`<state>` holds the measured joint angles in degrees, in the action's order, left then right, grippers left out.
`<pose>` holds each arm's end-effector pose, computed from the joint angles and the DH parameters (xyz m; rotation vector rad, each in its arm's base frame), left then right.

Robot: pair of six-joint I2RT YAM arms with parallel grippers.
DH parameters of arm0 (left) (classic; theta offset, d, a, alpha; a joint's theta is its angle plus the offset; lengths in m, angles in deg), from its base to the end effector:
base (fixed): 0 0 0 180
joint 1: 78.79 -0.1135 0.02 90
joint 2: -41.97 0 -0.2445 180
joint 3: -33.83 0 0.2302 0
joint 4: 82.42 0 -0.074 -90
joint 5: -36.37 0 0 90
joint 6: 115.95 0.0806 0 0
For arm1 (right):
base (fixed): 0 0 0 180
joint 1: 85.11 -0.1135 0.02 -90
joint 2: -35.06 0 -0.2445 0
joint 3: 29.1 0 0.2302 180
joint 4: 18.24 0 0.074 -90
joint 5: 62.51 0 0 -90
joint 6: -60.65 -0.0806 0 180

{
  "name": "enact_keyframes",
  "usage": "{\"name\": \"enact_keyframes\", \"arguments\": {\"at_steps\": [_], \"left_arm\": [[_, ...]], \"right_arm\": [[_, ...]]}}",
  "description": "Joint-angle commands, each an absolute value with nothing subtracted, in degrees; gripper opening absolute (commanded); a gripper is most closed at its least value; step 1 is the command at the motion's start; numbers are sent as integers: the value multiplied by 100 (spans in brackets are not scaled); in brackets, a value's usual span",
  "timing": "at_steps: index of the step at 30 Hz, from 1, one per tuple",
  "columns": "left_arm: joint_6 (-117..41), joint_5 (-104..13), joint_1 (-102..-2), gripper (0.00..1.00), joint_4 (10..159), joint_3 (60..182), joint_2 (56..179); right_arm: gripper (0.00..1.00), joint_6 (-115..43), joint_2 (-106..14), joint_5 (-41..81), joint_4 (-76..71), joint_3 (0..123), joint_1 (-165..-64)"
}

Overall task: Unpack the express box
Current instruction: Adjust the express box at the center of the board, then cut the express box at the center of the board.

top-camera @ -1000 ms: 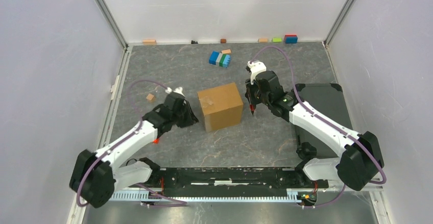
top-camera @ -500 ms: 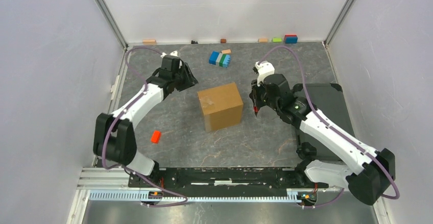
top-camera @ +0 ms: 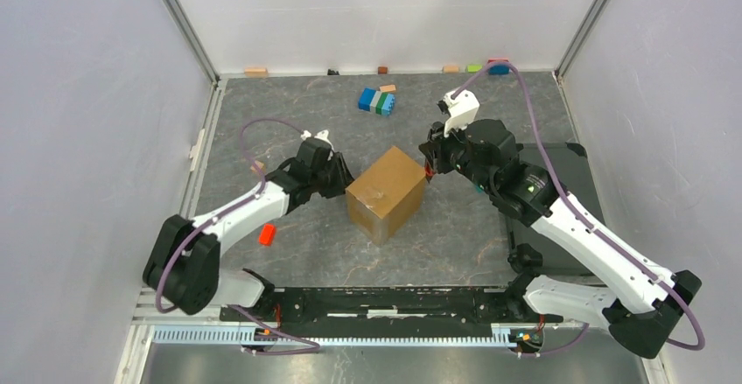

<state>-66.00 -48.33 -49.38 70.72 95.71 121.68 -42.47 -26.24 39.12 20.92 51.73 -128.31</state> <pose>0.2622 -0.1563 0.1751 -0.1805 2.4508 -0.6777 0.2033 0.1686 0.3535 -0.3668 1.8990 0.4687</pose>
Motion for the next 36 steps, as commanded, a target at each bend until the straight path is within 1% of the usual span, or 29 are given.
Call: {"name": "enact_keyframes", "arguments": {"at_steps": [1,3,5,7,9,11,14,17,19,21,27,30,36], "left_arm": [[-7150,-5089,-4657,38,7465,9209,11530],[-7162,-5017,-4625,38,7434,9061,11325],[-7041,-5064,-4643,41,7192,9038,11061],[-6788,-5147,-4719,48,6784,9146,10738],[-6523,-4962,-4976,53,6420,9294,10467],[-6226,-4587,-5298,60,6138,9476,10236],[-5827,-3661,-5755,69,5907,9843,10221],[-5360,-3020,-5897,73,5648,10306,10520],[-5139,-2596,-5894,73,5611,10559,10814],[-5030,-2013,-5885,71,5617,10758,11171],[-4911,-1208,-5634,72,5958,11189,11909],[-4842,-965,-5437,71,5989,11523,12385],[-4626,-663,-5123,67,5943,12152,13204]], "right_arm": [[0,-4066,-2657,3993,1745,5537,-13041],[0,-4023,-2638,3956,1634,5560,-13156],[0,-3961,-2623,3911,1509,5571,-13272],[0,-3906,-2568,3830,1288,5467,-13381],[0,-3864,-2490,3696,1003,5327,-13475],[0,-3830,-2410,3554,678,5151,-13573],[0,-3822,-2326,3356,98,4856,-13698],[0,-3857,-2368,3171,-405,4662,-13793],[0,-3904,-2433,3041,-627,4592,-13826],[0,-3918,-2492,2996,-647,4612,-13850],[0,-3883,-2513,2906,-701,4671,-13872],[0,-3848,-2537,2872,-707,4697,-13881],[0,-3897,-2561,2821,-857,4575,-13954]]}}
